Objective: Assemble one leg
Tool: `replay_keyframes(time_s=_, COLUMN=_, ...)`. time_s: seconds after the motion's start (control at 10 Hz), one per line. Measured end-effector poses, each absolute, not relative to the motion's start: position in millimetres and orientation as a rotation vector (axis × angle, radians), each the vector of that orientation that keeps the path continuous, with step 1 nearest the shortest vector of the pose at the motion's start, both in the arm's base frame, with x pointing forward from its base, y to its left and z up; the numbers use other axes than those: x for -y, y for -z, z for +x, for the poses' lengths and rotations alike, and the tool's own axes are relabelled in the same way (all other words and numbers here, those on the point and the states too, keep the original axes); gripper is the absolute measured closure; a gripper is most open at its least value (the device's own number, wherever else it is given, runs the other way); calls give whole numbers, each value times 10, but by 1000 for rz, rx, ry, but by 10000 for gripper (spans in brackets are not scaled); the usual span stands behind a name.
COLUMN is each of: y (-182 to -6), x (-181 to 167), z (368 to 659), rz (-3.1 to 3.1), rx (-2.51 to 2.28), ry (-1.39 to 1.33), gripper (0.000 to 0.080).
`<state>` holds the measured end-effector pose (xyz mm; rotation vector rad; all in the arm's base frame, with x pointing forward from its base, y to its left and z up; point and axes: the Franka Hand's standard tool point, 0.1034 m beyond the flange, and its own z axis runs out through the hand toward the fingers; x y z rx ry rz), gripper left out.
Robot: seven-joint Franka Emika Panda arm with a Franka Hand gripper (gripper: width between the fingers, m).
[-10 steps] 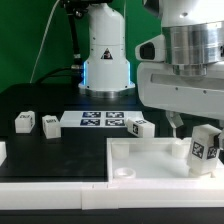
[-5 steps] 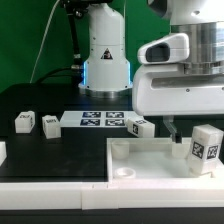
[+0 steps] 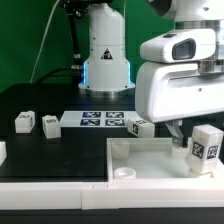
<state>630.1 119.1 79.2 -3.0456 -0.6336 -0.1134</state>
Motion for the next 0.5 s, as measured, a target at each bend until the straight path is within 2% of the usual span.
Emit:
replay_keyframes(time_s=0.1, y=-792, x=-1190, z=6302, rz=-3045, rx=636, ry=115, gripper=150)
replay_keyframes(time_s=0.2, y=-792, x=-1190, z=6302, rz=-3045, rx=635, ry=115, gripper=284)
replay_keyframes(time_s=0.3, y=-792, x=-1189, z=6302, rz=-3045, rx=635, ry=114, gripper=284)
replay_keyframes(time_s=0.4, y=-792, x=-1189, z=6302, rz=-3045, rx=635, ry=114, gripper=423)
replay_keyframes(time_s=0.5, y=-790, x=-1191, z=6300, rz=-3047, rx=623, ry=114, gripper=509)
